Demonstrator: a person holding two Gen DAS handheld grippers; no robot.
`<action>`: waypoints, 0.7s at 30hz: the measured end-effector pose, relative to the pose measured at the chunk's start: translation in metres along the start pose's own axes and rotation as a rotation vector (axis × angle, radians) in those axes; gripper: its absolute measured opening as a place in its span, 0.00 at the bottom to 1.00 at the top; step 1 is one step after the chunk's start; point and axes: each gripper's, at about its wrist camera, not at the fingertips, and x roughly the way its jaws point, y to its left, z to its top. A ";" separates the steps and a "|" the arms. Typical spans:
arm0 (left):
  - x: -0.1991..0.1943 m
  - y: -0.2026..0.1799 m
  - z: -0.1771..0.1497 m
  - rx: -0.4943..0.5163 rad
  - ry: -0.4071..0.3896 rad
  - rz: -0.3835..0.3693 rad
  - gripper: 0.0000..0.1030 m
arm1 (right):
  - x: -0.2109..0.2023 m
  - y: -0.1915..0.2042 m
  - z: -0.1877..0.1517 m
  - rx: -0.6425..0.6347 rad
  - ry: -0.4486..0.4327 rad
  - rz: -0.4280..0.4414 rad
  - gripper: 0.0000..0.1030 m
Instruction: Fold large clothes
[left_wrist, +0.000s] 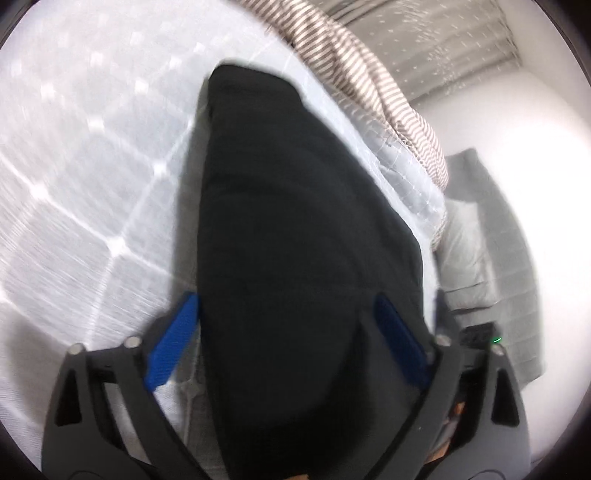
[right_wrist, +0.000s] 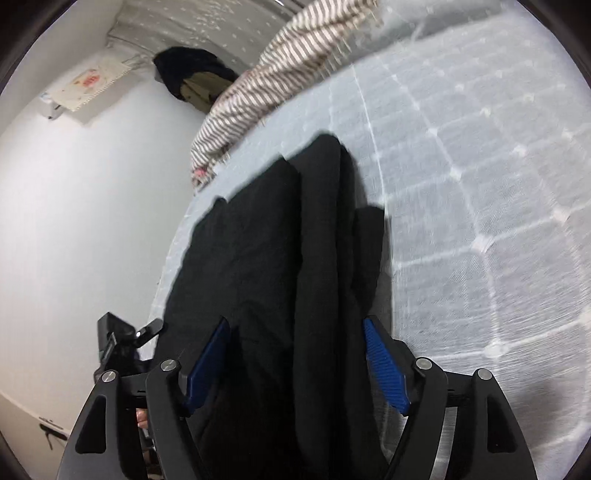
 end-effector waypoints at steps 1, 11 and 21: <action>-0.004 -0.008 -0.003 0.031 -0.013 0.026 0.95 | -0.009 0.000 0.001 -0.001 -0.022 -0.009 0.74; -0.028 -0.059 -0.054 0.181 -0.038 0.268 0.97 | -0.072 0.055 -0.029 -0.137 -0.185 -0.202 0.82; -0.051 -0.105 -0.133 0.296 -0.173 0.494 0.99 | -0.114 0.095 -0.095 -0.259 -0.177 -0.372 0.85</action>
